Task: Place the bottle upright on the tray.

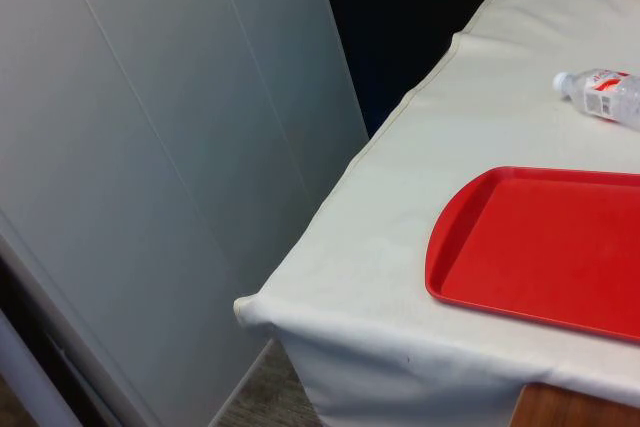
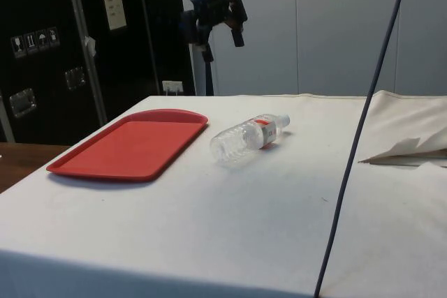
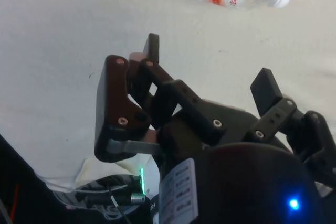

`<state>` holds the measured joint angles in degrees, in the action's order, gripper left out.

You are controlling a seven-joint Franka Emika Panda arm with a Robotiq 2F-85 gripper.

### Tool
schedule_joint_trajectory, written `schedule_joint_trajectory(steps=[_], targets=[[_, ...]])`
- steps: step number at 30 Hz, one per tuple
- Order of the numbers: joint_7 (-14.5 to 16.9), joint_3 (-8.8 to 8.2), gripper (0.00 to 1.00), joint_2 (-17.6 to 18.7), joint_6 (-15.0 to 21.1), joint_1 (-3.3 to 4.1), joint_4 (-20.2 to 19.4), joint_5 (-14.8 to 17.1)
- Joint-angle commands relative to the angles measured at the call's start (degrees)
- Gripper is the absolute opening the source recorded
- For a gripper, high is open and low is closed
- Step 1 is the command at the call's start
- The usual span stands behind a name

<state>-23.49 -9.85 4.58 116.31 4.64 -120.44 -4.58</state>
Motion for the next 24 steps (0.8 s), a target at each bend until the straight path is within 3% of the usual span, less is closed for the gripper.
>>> schedule_joint_trajectory(steps=[1,18,24], targets=[[-0.69,0.0,1.0,-0.46,0.92,0.06,-0.74,0.23],[-5.96,0.29,1.0,-0.11,0.92,0.0,-2.23,0.06],[-8.82,0.46,1.0,-0.52,2.58,0.06,-3.78,0.4]])
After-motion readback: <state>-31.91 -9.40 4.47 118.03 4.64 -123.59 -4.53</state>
